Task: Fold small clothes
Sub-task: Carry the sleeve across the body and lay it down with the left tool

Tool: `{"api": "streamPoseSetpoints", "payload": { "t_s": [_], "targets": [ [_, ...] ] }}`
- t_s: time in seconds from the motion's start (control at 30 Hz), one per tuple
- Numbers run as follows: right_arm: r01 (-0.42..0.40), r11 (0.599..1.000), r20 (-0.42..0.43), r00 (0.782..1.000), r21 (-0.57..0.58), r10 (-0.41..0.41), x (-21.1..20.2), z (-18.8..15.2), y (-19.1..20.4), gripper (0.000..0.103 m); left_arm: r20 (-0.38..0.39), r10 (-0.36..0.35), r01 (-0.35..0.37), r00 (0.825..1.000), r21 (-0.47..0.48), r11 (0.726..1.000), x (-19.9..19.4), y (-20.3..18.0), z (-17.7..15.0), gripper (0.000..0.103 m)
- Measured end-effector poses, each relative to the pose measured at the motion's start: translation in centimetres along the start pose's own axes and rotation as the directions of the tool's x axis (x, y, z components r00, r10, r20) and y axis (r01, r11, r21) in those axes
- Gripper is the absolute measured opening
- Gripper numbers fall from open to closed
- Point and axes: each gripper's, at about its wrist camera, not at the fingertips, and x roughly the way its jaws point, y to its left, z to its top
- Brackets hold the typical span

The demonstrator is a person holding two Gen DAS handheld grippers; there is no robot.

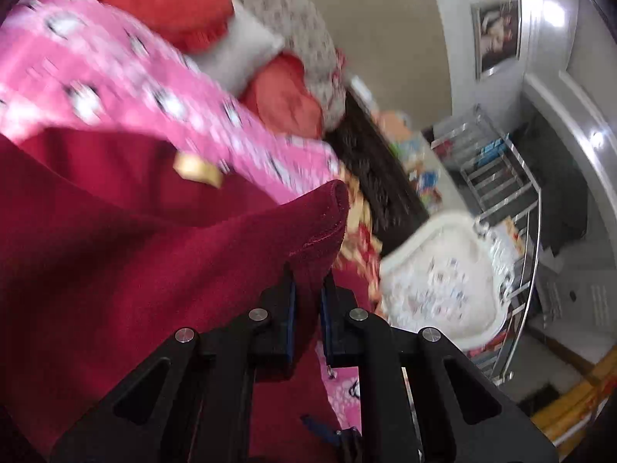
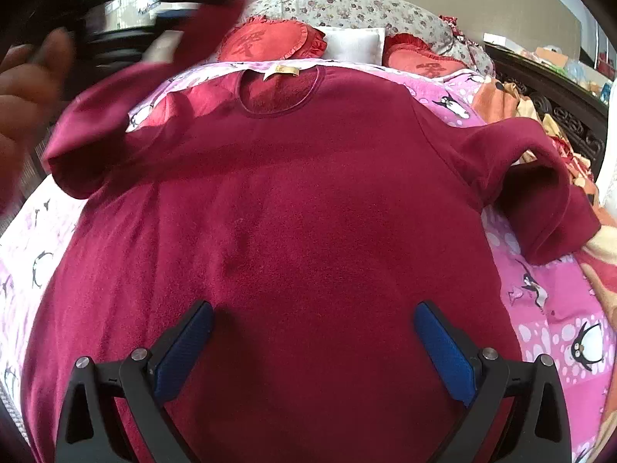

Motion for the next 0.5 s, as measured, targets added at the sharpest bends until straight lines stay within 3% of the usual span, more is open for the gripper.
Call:
{"api": "streamPoseSetpoints", "payload": {
  "t_s": [0.07, 0.33, 0.4, 0.47, 0.5],
  "targets": [
    [-0.008, 1.000, 0.001, 1.000, 0.007, 0.008, 0.0, 0.0, -0.1, 0.103, -0.058, -0.010, 0.010, 0.998, 0.005, 1.000, 3.3, -0.6, -0.8, 0.009],
    [-0.027, 0.999, 0.007, 1.000, 0.020, 0.026, -0.1, -0.1, -0.3, 0.103, -0.185, 0.012, -0.014, 0.983, -0.010, 1.000, 9.3, -0.6, -2.6, 0.012],
    [-0.033, 0.999, 0.007, 0.999, 0.025, 0.033, -0.1, -0.1, -0.4, 0.103, -0.218, 0.027, -0.031, 0.976, -0.015, 0.999, 9.9, 0.0, -3.0, 0.030],
    [-0.034, 0.999, 0.007, 0.999, 0.025, 0.034, 0.0, -0.1, -0.4, 0.103, -0.234, 0.027, -0.034, 0.972, -0.025, 0.999, 9.8, 0.3, -3.4, 0.064],
    [-0.035, 0.999, 0.008, 0.999, 0.026, 0.034, -0.1, -0.1, -0.4, 0.103, -0.236, 0.022, -0.029, 0.971, -0.025, 0.999, 9.5, 0.5, -3.4, 0.066]
  ]
}}
